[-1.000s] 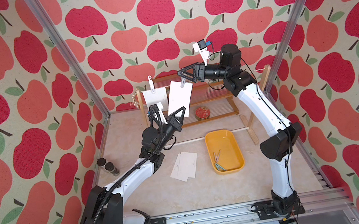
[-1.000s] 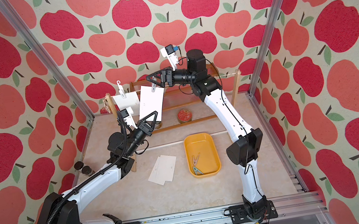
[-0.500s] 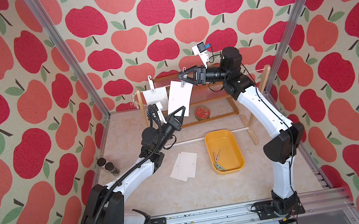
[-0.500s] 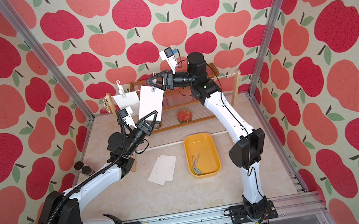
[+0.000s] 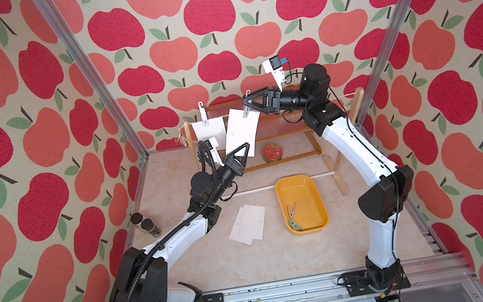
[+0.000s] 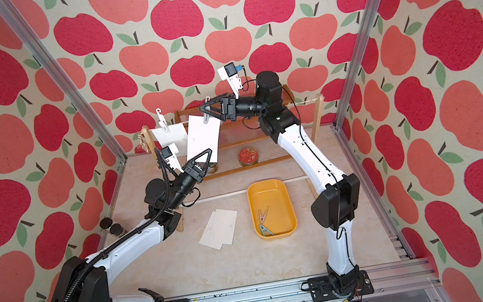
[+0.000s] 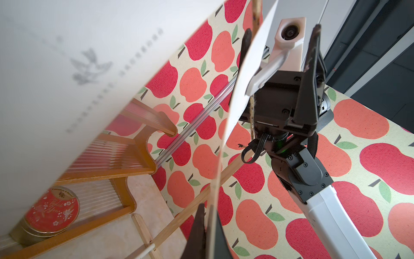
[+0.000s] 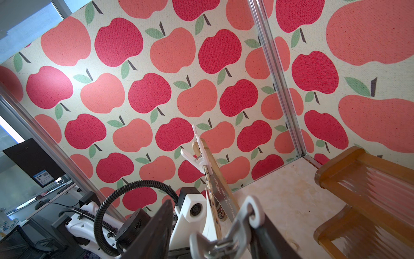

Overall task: Remove the postcards from the strings
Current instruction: Remove the clamp from the clothesline.

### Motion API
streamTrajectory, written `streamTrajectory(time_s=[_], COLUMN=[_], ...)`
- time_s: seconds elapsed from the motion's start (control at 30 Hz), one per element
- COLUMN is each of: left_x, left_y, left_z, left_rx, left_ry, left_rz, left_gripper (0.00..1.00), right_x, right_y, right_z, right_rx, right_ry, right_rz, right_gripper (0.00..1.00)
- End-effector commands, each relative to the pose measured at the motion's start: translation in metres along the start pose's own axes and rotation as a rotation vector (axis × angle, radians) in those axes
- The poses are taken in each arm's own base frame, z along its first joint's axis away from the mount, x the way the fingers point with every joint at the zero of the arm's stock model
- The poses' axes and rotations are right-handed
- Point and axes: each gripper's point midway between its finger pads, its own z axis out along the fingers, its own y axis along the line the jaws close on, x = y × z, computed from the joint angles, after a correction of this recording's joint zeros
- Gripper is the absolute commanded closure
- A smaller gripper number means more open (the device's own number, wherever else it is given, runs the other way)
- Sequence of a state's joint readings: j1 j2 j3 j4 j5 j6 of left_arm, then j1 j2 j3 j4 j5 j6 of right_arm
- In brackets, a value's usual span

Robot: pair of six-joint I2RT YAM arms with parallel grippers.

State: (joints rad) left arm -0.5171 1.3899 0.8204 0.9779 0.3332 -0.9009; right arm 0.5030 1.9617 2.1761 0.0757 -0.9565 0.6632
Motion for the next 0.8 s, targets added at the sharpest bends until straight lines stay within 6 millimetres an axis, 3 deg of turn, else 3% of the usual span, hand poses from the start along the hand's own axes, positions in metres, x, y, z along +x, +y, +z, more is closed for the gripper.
streamTrajectory(time_s=[0.0,0.53,0.77], left_x=[-0.0099,-0.0087,-0.0075], left_y=[-0.0121,-0.0095,-0.0085], left_z=[0.0041,0.0046,0.0038], left_rx=[0.056,0.055,0.051], left_ry=[-0.02,-0.011,-0.008], left_rz=[0.008,-0.011,-0.016], left_gripper=[1.0,1.0,1.0], right_x=[-0.01,-0.0091,-0.0103], right_y=[0.0187,0.0177,0.0188], right_z=[-0.0053,-0.0027,-0.0034], right_rx=[-0.03,-0.034,-0.025], right_ry=[-0.013,-0.009,-0.007], right_rz=[-0.028,-0.026,-0.032], right_gripper=[0.46,0.67,0.71])
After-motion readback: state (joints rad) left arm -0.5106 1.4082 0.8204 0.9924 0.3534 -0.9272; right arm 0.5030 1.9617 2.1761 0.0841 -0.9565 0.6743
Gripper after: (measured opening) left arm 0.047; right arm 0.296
